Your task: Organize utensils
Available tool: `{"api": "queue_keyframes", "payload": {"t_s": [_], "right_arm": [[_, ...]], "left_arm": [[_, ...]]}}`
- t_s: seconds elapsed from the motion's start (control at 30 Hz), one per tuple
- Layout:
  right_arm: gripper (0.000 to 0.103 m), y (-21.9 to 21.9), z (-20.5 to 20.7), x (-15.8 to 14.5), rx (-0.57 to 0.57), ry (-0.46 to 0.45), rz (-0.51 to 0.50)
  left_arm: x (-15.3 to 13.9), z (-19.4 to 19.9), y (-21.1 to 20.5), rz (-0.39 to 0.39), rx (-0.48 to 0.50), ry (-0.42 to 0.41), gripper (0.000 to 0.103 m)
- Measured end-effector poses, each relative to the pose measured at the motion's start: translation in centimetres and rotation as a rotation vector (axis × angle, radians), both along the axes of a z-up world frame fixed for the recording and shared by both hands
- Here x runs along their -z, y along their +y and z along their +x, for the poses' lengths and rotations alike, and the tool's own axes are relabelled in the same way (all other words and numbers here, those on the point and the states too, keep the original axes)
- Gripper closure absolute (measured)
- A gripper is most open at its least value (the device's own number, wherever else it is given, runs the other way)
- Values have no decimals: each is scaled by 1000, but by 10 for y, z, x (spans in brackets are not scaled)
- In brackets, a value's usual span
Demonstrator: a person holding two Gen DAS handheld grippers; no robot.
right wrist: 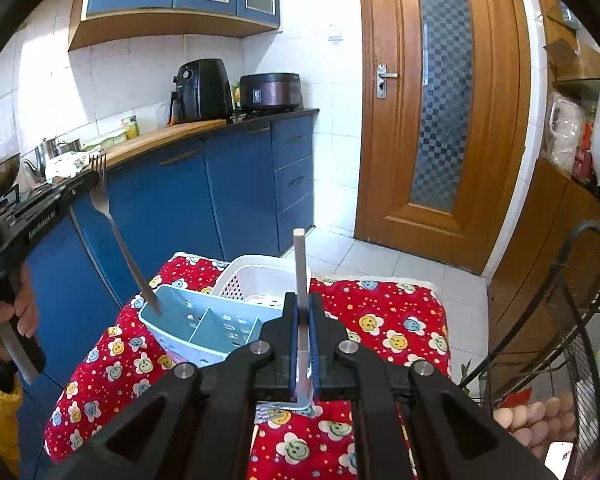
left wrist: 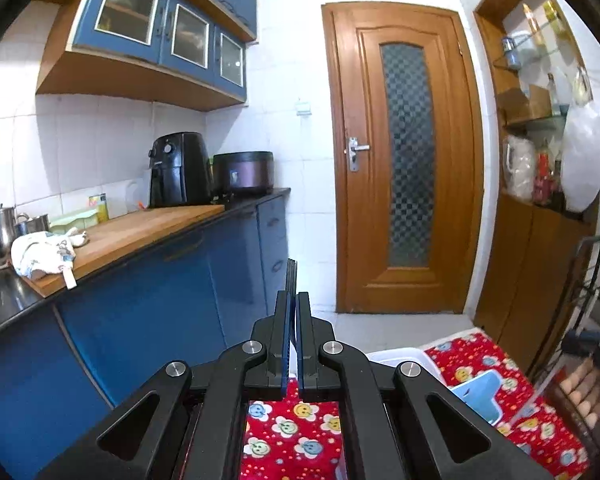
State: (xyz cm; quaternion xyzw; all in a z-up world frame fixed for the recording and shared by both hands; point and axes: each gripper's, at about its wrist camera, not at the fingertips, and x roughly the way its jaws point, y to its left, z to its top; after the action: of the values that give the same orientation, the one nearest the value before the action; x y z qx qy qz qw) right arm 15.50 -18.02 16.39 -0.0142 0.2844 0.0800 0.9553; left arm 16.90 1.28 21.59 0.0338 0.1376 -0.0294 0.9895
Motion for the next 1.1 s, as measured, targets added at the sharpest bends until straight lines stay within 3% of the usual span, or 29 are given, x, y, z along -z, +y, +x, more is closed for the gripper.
{"api": "queue_keyframes", "payload": {"t_s": [0.33,0.63,1.1], "right_arm": [[97,16,32,25,-19,38,-21],[97,13,37,5,-17,-12,2],[97,27,52,47,-40,90,-11]], "left_arm": [[40,20,-9,-18,56,79,101],[59,24,-19,0,82,106,101],[88,30,-31,-28,126,183,101]]}}
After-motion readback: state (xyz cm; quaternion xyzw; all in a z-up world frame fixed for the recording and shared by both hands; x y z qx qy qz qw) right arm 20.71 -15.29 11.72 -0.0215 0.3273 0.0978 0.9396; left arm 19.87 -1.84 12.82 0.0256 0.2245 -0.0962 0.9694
